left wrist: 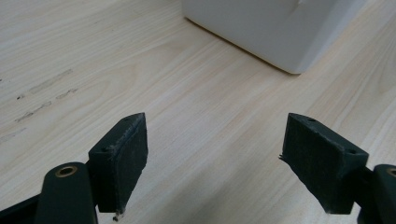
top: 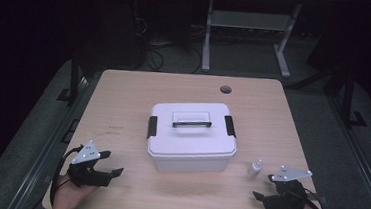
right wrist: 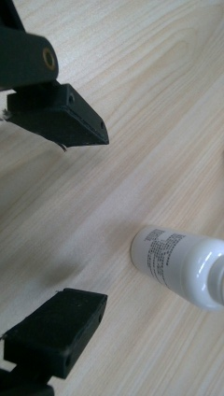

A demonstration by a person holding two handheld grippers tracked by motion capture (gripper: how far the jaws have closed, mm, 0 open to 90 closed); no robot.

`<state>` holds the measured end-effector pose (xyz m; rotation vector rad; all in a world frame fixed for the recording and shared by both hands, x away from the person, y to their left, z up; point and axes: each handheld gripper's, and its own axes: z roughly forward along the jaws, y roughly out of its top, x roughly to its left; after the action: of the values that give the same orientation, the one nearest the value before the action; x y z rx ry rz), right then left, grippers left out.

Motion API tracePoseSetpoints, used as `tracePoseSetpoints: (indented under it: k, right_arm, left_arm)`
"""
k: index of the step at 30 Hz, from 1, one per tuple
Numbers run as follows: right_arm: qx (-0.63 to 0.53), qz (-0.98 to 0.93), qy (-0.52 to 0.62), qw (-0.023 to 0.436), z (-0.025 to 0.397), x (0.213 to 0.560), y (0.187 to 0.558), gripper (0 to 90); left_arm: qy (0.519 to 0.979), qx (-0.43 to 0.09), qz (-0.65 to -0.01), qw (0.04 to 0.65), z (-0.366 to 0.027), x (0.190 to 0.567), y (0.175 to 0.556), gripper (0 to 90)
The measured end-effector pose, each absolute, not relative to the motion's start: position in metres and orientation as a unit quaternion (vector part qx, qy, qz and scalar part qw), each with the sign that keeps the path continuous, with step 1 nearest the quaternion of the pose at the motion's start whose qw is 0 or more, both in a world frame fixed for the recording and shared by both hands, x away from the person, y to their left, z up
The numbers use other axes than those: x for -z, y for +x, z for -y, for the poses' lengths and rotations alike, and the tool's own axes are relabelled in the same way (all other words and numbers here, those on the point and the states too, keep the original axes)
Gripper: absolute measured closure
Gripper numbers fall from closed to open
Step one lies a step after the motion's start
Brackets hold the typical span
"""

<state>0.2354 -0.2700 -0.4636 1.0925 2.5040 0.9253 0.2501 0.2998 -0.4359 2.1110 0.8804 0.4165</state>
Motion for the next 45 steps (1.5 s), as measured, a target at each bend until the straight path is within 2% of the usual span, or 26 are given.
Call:
tracePoseSetpoints:
  k: [25,32,45]
  right_arm:
    - [-0.319,-0.863,0.368,0.131,0.269,0.458,0.229,18.8]
    - [-0.318,-0.865,0.365,0.130,0.268,0.457,0.228,18.8]
    - [-0.315,-0.868,0.362,0.127,0.265,0.457,0.228,18.8]
  left_arm:
    - [0.859,-0.152,-0.307,0.380,-0.297,0.413,0.247,26.5]
    - [0.870,-0.153,-0.293,0.365,-0.299,0.400,0.247,28.5]
    - [0.882,-0.144,-0.270,0.360,-0.293,0.365,0.254,26.6]
